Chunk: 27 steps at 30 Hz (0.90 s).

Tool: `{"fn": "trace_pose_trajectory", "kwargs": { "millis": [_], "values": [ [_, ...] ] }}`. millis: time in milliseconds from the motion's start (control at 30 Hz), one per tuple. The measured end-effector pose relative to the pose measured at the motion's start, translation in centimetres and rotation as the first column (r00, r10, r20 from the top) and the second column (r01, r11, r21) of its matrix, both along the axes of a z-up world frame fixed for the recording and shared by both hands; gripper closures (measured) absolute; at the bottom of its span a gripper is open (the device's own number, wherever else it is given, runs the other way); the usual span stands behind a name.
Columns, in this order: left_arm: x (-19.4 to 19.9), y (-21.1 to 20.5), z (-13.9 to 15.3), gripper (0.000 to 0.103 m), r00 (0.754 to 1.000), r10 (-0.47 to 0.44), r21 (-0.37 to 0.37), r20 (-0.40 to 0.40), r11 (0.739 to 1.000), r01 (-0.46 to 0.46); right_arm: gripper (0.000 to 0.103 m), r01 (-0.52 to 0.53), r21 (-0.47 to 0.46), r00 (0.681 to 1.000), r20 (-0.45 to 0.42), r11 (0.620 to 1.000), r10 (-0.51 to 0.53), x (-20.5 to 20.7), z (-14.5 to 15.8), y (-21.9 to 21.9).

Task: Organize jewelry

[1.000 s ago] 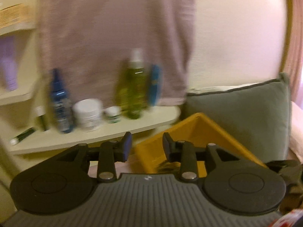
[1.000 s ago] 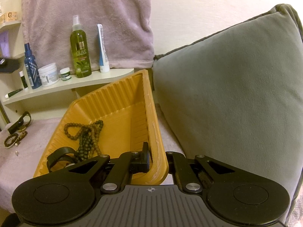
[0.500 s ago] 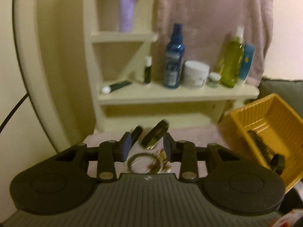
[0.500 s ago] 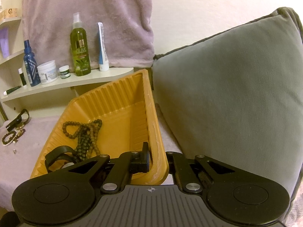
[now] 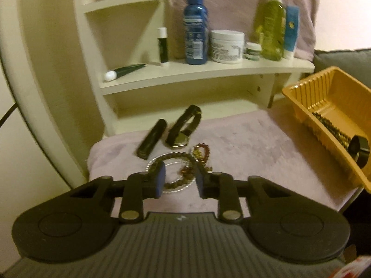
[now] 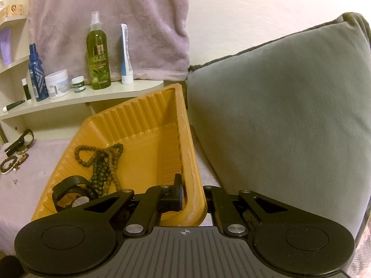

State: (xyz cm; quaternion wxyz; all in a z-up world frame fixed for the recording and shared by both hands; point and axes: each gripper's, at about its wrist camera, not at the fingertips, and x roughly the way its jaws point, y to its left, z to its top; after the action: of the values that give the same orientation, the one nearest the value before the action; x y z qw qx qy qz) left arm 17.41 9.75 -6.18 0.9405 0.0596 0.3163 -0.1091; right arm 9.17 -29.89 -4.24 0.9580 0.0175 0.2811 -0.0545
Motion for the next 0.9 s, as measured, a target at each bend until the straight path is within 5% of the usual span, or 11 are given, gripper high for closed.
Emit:
{"fn": "trace_pose_trajectory", "kwargs": {
  "millis": [167, 467, 900],
  "values": [
    [1.1, -1.1, -1.0, 0.095, 0.999, -0.050, 0.052, -0.004, 0.997, 0.050, 0.097, 0.004, -0.005, 1.000, -0.005, 1.000, -0.004, 0.1, 0.0, 0.1],
    [2.5, -2.3, -3.0, 0.095, 0.988, -0.149, 0.173, -0.043, 0.973, 0.155, 0.097, 0.011, -0.014, 1.000, -0.011, 1.000, -0.011, 0.3, -0.1, 0.2],
    [3.5, -2.6, -4.1, 0.097, 0.976, -0.199, 0.216, -0.090, 0.952, 0.214, 0.097, 0.017, -0.009, 1.000, -0.014, 1.000, -0.017, 0.3, -0.3, 0.0]
  ]
}}
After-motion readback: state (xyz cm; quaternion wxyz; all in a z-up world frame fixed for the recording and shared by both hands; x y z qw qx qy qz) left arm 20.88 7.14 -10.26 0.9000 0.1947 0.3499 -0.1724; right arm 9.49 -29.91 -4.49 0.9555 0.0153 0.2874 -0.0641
